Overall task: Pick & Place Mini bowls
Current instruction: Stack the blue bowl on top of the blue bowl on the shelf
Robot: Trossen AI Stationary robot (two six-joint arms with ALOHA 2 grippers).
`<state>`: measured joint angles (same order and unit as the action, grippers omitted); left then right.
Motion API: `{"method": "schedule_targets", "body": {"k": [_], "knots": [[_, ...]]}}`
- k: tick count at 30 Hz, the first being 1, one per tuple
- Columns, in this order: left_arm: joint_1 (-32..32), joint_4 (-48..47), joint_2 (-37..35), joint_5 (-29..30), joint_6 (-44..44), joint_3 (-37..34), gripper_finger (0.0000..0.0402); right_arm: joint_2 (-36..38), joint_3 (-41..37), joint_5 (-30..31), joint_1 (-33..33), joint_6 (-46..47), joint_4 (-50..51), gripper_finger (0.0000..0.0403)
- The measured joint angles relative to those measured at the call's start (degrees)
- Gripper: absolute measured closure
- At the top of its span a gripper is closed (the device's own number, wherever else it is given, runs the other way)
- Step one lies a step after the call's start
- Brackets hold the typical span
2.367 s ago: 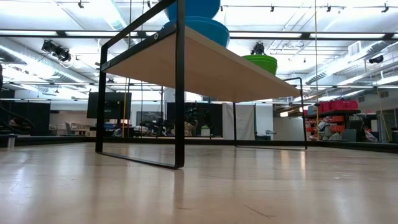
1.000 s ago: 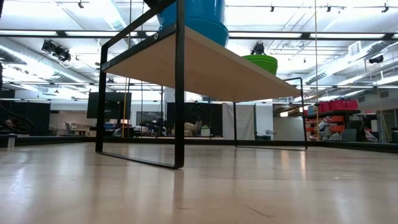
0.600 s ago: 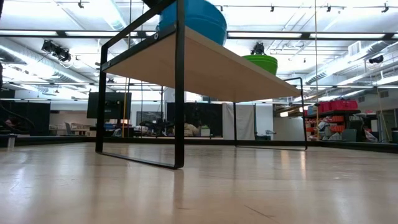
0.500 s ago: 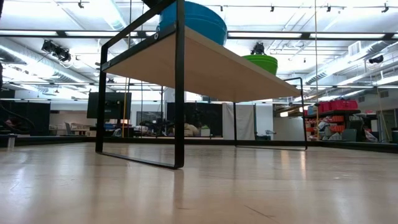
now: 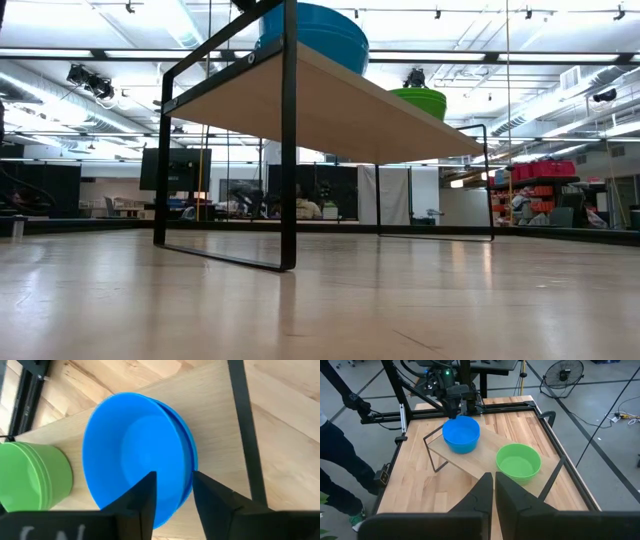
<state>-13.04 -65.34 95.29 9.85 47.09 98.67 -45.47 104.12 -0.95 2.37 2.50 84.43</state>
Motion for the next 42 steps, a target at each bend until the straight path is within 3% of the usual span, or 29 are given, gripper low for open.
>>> {"method": "schedule_targets", "body": {"k": [9,18,35,42], "knots": [[0.0,-2.6,-0.1,1.3,-0.8,0.3,0.0241,0.0,0.0,0.0,0.0,0.0,0.0,0.0380],[-0.1,-3.8,-0.2,-2.1,-10.1,5.9,0.0244,0.0,0.0,0.0,0.0,0.0,0.0,0.0380],[0.1,-1.1,-1.6,-5.4,-20.3,6.6,0.0390,0.0,0.0,0.0,0.0,0.0,0.0,0.0380],[0.3,1.2,-1.8,-5.3,-23.9,6.6,0.0398,0.0,0.0,0.0,0.0,0.0,0.0,0.0380]]}}
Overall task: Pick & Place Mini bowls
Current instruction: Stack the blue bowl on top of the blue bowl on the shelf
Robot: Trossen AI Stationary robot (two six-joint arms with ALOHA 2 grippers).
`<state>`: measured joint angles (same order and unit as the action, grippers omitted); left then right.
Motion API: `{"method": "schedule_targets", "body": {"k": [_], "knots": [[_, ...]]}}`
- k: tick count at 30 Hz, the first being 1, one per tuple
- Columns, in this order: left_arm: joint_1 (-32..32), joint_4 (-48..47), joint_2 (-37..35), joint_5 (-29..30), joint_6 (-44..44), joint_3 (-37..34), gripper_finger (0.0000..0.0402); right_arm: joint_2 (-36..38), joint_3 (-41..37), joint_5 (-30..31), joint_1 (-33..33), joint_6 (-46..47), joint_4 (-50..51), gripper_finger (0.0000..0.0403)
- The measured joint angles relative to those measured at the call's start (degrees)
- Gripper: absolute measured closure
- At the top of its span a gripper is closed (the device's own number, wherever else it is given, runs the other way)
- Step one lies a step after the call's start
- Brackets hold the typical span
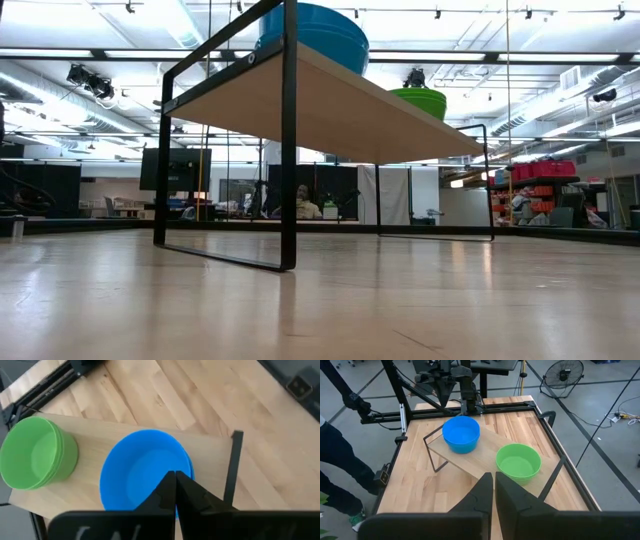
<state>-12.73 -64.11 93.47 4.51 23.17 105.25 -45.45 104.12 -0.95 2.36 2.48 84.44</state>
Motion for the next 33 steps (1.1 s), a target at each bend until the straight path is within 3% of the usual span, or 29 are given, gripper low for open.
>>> {"method": "schedule_targets", "body": {"k": [5,20,33], "knots": [[0.0,4.0,-0.2,-1.1,-2.7,-1.0,0.0399,0.0,0.0,0.0,0.0,0.0,0.0,0.0380],[1.9,22.5,-10.5,-2.0,-10.8,-19.3,0.0401,0.0,0.0,0.0,0.0,0.0,0.0,0.0380],[5.5,27.2,-13.9,-3.4,-13.6,-30.7,0.0401,0.0,0.0,0.0,0.0,0.0,0.0,0.0380]]}}
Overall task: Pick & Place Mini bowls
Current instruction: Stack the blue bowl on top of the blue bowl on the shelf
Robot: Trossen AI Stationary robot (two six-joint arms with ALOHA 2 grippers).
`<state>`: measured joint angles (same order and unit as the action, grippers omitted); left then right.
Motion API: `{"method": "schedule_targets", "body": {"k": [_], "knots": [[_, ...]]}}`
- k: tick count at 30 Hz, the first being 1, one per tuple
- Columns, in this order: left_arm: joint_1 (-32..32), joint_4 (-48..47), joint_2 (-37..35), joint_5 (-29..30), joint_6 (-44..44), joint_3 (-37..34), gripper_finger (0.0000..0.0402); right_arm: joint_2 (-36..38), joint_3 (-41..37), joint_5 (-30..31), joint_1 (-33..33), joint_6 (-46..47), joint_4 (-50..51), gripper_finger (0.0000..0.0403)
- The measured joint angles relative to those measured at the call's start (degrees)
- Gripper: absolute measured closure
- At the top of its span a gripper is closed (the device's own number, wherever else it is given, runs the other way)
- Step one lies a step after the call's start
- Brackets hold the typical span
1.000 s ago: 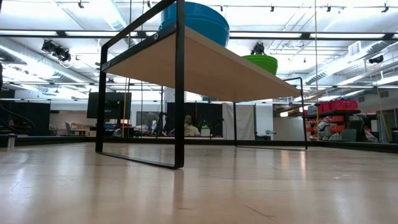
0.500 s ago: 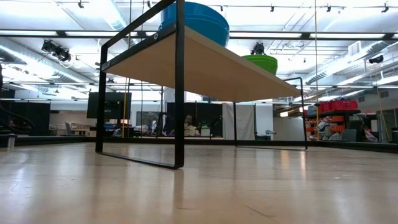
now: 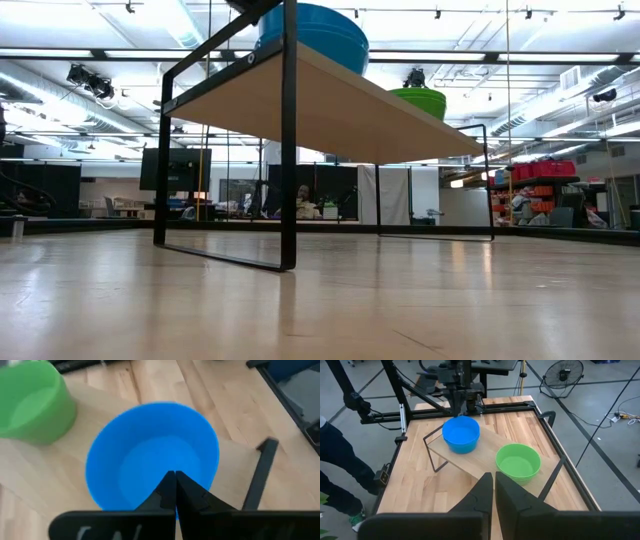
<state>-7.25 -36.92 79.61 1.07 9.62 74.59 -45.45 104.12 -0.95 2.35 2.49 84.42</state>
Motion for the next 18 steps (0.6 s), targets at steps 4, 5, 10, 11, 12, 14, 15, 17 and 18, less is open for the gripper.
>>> {"method": "schedule_targets", "body": {"k": [4,5,10,11,12,14,15,17,18], "knots": [[0.3,-0.2,0.0,-1.7,0.0,-1.1,0.0401,0.0,0.0,0.0,0.0,0.0,0.0,0.0380],[0.3,-0.6,0.0,-1.8,0.0,-1.1,0.0401,0.0,0.0,0.0,0.0,0.0,0.0,0.0380],[0.3,-1.2,0.0,-1.8,1.8,-1.1,0.0401,0.0,0.0,0.0,0.0,0.0,0.0,0.0380],[0.4,-1.6,0.0,-1.8,1.9,-1.1,0.0401,0.0,0.0,0.0,0.0,0.0,0.0,0.0380],[0.3,-2.0,0.0,-1.8,2.0,-1.1,0.0401,0.0,0.0,0.0,0.0,0.0,0.0,0.0380],[0.3,-3.2,0.0,-1.8,2.0,-1.1,0.0401,0.0,0.0,0.0,0.0,0.0,0.0,0.0380],[0.4,-3.7,0.0,-1.8,2.1,-1.1,0.0401,0.0,0.0,0.0,0.0,0.0,0.0,0.0380],[0.4,-3.7,0.0,-1.8,3.0,-1.1,0.0401,0.0,0.0,0.0,0.0,0.0,0.0,0.0380],[0.3,-3.6,0.0,-1.8,3.3,-1.1,0.0401,0.0,0.0,0.0,0.0,0.0,0.0,0.0380]]}}
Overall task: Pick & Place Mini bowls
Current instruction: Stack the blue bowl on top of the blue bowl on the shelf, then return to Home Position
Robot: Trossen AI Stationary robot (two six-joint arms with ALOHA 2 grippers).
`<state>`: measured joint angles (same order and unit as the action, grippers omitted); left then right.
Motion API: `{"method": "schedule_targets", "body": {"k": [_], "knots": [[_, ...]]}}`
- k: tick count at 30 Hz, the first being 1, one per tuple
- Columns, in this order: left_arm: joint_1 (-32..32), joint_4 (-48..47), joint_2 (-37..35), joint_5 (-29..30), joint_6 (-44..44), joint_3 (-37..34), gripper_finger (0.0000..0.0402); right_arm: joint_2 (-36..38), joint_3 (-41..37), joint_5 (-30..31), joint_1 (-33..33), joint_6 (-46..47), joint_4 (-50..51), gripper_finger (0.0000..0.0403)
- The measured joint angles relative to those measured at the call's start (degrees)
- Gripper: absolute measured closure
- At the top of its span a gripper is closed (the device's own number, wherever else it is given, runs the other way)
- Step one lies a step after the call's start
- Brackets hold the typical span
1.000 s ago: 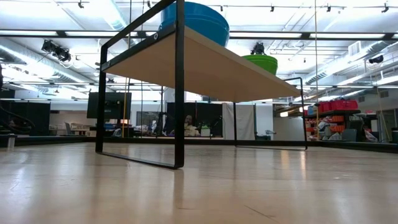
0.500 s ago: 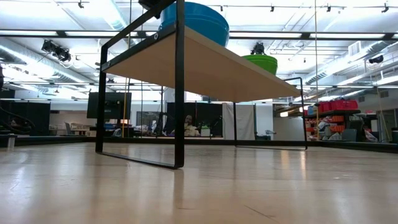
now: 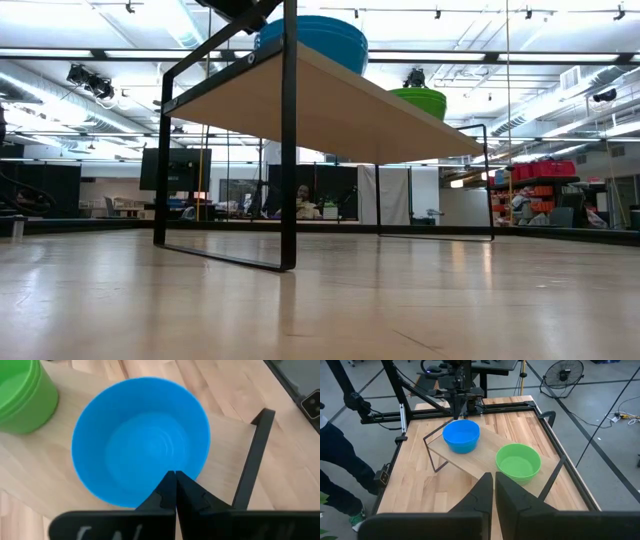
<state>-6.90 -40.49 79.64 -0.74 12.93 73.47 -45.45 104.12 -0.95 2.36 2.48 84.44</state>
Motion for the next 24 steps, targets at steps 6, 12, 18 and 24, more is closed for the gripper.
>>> {"method": "schedule_targets", "body": {"k": [6,12,18,24], "knots": [[0.4,0.9,0.0,-0.4,0.1,0.0,0.0401,0.0,0.0,0.0,0.0,0.0,0.0,0.0380],[0.4,0.8,-2.5,-0.5,0.0,0.0,0.0401,0.0,0.0,0.0,0.0,0.0,0.0,0.0380],[0.4,1.9,-6.7,-0.5,-2.0,0.1,0.0401,0.0,0.0,0.0,0.0,0.0,0.0,0.0380],[1.6,0.5,-11.4,-0.3,-2.2,0.0,0.0401,0.0,0.0,0.0,0.0,0.0,0.0,0.0380]]}}
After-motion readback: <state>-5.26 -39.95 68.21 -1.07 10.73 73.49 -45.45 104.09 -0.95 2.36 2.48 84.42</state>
